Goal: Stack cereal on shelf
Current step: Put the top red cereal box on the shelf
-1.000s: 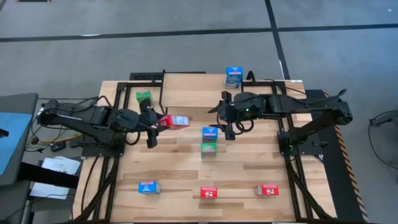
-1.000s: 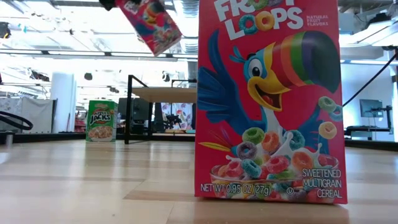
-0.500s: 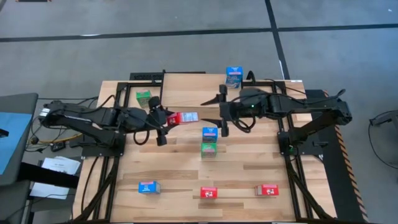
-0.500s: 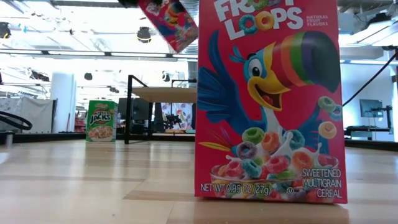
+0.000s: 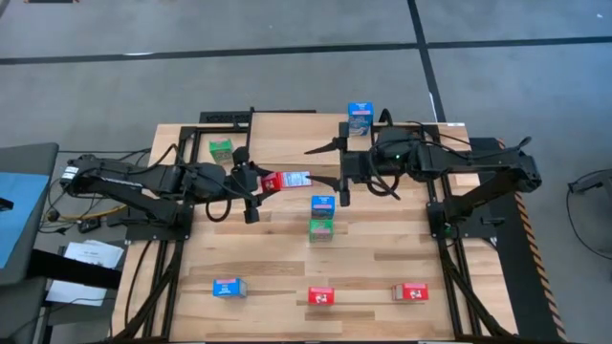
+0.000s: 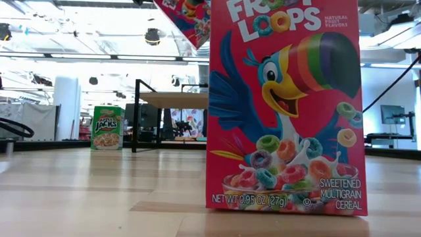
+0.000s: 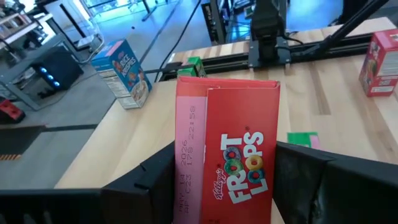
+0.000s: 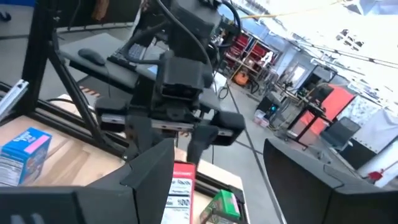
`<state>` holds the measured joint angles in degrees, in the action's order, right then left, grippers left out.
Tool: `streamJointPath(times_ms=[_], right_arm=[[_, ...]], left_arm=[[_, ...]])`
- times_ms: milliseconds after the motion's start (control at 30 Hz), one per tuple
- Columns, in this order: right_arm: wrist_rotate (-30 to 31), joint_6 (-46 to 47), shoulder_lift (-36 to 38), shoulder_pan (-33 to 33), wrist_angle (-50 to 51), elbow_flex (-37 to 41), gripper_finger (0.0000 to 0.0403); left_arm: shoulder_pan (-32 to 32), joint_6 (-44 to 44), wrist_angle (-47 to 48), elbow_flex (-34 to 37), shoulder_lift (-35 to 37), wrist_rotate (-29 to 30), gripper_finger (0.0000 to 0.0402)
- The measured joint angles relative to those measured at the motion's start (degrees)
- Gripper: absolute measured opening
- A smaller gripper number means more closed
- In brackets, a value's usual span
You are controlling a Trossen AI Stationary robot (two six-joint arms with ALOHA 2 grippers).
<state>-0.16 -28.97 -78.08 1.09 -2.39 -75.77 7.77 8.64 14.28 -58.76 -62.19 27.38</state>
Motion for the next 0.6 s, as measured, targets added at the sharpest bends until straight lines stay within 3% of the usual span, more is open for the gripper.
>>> streamJointPath(times_ms=[367,600], right_arm=[[-2.99,6.76,-0.16,1.29,3.62,2.23,0.0272],[-2.97,8.15,-4.29,0.39,4.35,2.12,0.0272]], left_arm=[[0.0,0.18,-1.39,0.0,0.0,-0.15,0.019],[0.0,0.2,-3.07,0.0,-0.61,-1.88,0.019]])
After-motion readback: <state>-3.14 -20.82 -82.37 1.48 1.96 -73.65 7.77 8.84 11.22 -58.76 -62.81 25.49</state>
